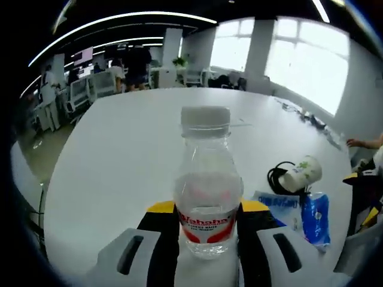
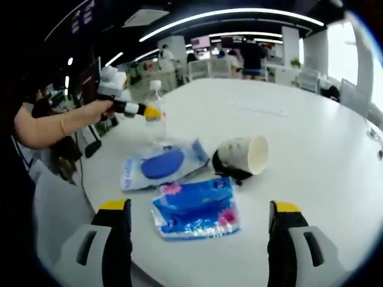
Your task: Arrange the tabletop items into an orderly group along one side of the table until the central work area is clear of visible clutter.
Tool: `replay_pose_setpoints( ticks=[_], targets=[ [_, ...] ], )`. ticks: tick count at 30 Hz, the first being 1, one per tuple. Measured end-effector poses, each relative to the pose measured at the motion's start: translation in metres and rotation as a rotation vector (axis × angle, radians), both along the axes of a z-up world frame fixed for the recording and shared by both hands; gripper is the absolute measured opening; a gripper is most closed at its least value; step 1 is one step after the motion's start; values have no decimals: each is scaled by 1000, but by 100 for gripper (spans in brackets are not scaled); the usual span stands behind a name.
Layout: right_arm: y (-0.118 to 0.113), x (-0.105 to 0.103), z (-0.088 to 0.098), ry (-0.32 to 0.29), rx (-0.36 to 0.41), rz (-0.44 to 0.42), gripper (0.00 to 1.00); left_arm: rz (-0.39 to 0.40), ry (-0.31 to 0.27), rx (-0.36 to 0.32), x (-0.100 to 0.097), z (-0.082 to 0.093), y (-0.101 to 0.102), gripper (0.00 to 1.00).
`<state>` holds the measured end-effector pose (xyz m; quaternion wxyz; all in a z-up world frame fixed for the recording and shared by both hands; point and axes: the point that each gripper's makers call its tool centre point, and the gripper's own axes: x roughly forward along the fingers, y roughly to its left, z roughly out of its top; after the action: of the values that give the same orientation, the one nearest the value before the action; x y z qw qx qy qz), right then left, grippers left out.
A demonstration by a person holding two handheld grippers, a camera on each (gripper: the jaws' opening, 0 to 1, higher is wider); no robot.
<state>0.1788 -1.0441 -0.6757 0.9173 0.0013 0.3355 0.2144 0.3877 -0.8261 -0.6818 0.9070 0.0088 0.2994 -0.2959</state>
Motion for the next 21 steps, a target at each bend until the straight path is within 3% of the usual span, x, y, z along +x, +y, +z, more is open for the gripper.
replay_pose_setpoints(
  ticks=[9,21],
  targets=[
    [5,5,-1,-3,-1,8,93,54,-104,-43,12,24,0,34],
    [4,9,-4,2,-4,3,93,134,-171,-48,28,31,5,35]
  ],
)
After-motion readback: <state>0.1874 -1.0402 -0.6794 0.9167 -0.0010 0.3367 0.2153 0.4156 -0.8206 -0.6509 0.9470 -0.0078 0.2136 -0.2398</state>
